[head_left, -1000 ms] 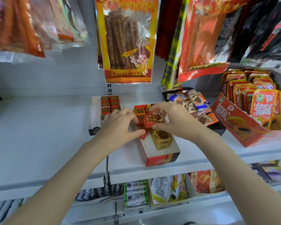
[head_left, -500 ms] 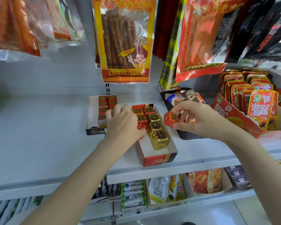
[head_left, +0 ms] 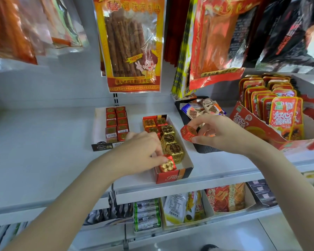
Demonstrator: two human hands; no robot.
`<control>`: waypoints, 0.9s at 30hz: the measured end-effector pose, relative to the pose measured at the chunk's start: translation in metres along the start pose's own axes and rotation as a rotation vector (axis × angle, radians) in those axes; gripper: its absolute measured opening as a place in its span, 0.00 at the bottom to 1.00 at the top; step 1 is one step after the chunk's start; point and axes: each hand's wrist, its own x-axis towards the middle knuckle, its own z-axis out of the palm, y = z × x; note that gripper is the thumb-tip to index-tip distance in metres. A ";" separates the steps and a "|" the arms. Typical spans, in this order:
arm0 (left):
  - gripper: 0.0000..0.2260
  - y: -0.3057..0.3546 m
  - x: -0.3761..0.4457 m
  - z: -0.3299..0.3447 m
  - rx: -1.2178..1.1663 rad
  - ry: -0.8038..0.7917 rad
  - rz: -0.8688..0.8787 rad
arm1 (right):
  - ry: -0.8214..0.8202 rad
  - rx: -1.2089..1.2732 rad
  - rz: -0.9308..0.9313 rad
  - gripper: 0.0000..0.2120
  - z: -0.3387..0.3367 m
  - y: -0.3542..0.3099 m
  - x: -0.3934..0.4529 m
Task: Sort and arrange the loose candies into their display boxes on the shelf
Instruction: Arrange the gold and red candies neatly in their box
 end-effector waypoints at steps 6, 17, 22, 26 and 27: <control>0.14 0.007 0.015 0.018 0.082 -0.025 -0.012 | -0.024 0.022 0.009 0.13 0.003 0.001 0.001; 0.16 0.016 0.016 0.033 0.074 0.204 -0.052 | -0.103 0.154 0.046 0.12 0.006 0.002 -0.003; 0.15 0.017 0.022 0.038 0.070 0.192 -0.114 | -0.246 0.295 0.034 0.19 0.007 0.004 -0.009; 0.14 0.012 0.018 0.030 -0.013 0.102 -0.118 | -0.224 0.231 -0.043 0.14 0.002 0.000 -0.010; 0.12 0.009 0.017 0.027 -0.033 0.076 -0.112 | -0.237 0.184 -0.055 0.12 0.002 -0.002 -0.010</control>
